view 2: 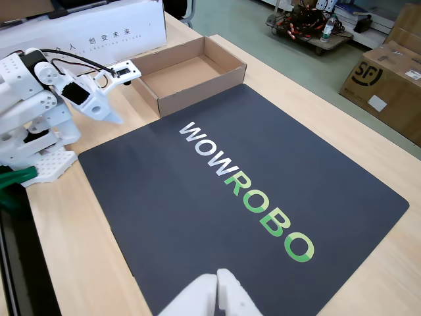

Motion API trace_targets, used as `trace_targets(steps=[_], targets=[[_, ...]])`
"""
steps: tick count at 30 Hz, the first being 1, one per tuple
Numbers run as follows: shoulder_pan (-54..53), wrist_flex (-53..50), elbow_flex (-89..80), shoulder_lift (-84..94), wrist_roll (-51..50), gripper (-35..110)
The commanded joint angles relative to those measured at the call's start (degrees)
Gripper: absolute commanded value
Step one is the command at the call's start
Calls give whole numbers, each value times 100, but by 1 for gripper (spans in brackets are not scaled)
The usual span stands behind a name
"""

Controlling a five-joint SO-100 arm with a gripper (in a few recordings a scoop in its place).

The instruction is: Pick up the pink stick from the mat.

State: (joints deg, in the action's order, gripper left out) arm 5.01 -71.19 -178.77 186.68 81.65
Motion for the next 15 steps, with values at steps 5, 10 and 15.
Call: trace_targets(steps=[5,10,15], targets=[[-44,-325,-35,114,193,0],[-62,-325,-35,114,202,0],[-35,-325,-35,114,202,0]])
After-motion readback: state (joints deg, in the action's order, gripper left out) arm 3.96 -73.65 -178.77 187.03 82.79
